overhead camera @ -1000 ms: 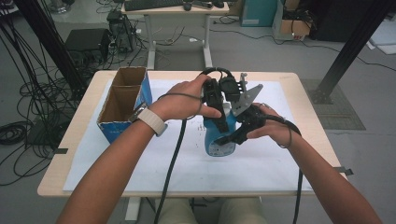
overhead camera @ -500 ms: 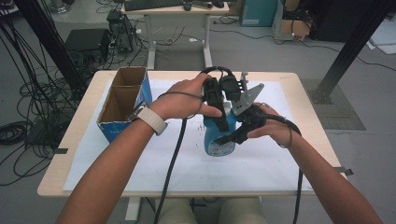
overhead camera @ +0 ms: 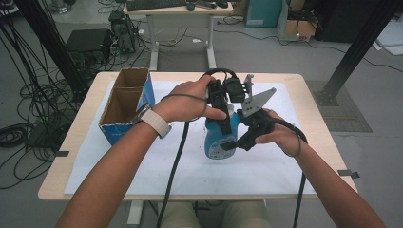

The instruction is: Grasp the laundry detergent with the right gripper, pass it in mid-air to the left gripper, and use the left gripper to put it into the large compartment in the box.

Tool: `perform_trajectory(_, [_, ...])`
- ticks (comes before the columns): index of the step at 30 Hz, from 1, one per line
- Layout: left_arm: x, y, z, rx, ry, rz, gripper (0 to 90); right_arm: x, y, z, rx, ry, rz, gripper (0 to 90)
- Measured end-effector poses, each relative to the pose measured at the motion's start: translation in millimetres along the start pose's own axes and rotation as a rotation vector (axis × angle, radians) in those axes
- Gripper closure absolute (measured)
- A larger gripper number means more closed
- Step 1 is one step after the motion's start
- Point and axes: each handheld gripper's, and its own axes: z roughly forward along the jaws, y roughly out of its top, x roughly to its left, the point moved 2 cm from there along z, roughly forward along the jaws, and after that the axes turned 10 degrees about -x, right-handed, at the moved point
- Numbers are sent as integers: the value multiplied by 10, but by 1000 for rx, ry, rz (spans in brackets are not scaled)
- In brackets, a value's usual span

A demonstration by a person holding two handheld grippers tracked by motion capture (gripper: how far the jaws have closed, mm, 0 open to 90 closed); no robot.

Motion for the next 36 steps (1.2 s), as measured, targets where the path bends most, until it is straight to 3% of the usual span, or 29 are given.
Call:
perform_trajectory(4, [24, -53, -28, 14, 17, -27, 375, -54, -200, -262, 41, -83, 61, 82])
perform_trajectory(9, [68, -81, -79, 38, 52, -72, 375, -95, -335, -570, 149, -144, 42, 41])
perform_trajectory(14, [118, -76, -213, 31, 110, -175, 375, -77, -351, -707, 221, -154, 21, 51])
perform_trajectory(15, [128, -77, -240, 29, 117, -189, 375, -85, -354, -729, 243, -145, -16, 46])
perform_trajectory(19, [154, -62, -385, 31, 158, -227, 375, -49, -344, -783, 289, -117, -37, 34])
perform_trajectory(20, [164, -57, -413, 36, 162, -232, 375, -73, -355, -819, 323, -92, -71, 33])
perform_trajectory(25, [211, -56, -577, 58, 201, -297, 375, -78, -389, -895, 375, -110, -69, 33])
perform_trajectory(29, [253, -63, -693, 51, 223, -330, 375, -76, -428, -974, 422, -129, -73, 34])
perform_trajectory(36, [319, -90, -960, 33, 274, -428, 375, -102, -474, -1110, 457, -171, -62, 36])
